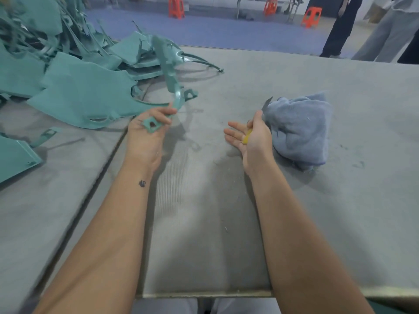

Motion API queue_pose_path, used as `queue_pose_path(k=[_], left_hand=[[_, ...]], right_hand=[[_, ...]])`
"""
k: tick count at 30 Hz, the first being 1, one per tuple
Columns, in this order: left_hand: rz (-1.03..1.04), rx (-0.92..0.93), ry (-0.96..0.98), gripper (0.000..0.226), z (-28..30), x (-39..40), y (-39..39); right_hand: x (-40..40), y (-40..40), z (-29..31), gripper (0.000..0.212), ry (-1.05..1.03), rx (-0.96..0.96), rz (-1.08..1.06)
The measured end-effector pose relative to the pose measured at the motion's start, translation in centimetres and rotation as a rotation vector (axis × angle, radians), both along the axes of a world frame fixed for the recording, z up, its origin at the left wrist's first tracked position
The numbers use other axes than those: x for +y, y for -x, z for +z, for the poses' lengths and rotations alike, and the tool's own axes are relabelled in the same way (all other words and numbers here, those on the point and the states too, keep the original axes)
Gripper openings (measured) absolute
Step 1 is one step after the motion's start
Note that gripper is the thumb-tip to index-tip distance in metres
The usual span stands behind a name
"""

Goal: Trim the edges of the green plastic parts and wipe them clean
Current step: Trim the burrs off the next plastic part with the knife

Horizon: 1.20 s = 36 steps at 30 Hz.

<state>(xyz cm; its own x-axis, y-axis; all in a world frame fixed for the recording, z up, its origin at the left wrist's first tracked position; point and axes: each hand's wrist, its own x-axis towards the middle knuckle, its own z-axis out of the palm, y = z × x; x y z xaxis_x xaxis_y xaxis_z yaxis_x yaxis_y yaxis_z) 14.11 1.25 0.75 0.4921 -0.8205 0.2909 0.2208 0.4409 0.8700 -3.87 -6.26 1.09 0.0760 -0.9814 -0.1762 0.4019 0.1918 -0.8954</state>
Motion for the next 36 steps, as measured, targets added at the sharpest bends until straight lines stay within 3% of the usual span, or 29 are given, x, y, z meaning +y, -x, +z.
queue_pose_path(k=[2, 6, 8, 11, 14, 16, 18, 20, 25, 29, 32, 36], left_hand=[[-0.027, -0.117, -0.029, 0.06, -0.1, 0.1, -0.2], [-0.094, -0.326, -0.287, 0.052, -0.4, 0.2, 0.6], [-0.149, -0.302, -0.349, 0.033, -0.5, 0.1, 1.6], [0.03, -0.413, -0.377, 0.005, -1.1, -0.4, 3.0], [0.109, -0.59, -0.459, 0.014, -1.3, -0.6, 3.6], [0.068, -0.45, -0.499, 0.024, -1.1, -0.7, 3.6], [0.025, -0.322, -0.499, 0.027, -0.9, -0.7, 3.3], [0.025, -0.316, -0.459, 0.023, -0.9, -0.8, 3.1], [-0.016, -0.173, -0.296, 0.049, -0.9, -1.2, 3.0], [-0.075, -0.208, -0.229, 0.058, -0.7, -1.3, 3.0], [0.013, -0.251, -0.221, 0.061, -0.6, -1.4, 2.8], [0.358, -0.307, -0.343, 0.055, -0.9, -2.0, 1.9]], right_hand=[[0.0, 0.3, 0.1, 0.042, -0.024, -0.052, -0.002], [0.1, 0.4, 0.0, 0.041, -0.019, -0.049, 0.053], [0.1, 0.0, 0.1, 0.035, 0.014, 0.029, 0.109], [0.5, -1.2, -0.1, 0.022, 0.06, 0.142, 0.189], [1.5, -2.5, -1.1, 0.019, 0.255, 0.431, 0.219], [2.1, -3.2, -2.0, 0.033, 0.475, 0.739, 0.193], [2.6, -3.7, -2.4, 0.04, 0.592, 0.851, 0.184], [2.9, -4.0, -2.4, 0.041, 0.628, 0.814, 0.204], [3.8, -4.3, -2.1, 0.048, 0.733, 0.615, 0.101], [3.9, -4.0, -1.4, 0.042, 0.639, 0.53, 0.17], [3.9, -4.1, -1.1, 0.035, 0.511, 0.499, 0.233], [3.9, -3.8, -0.7, 0.035, 0.409, 0.477, 0.198]])
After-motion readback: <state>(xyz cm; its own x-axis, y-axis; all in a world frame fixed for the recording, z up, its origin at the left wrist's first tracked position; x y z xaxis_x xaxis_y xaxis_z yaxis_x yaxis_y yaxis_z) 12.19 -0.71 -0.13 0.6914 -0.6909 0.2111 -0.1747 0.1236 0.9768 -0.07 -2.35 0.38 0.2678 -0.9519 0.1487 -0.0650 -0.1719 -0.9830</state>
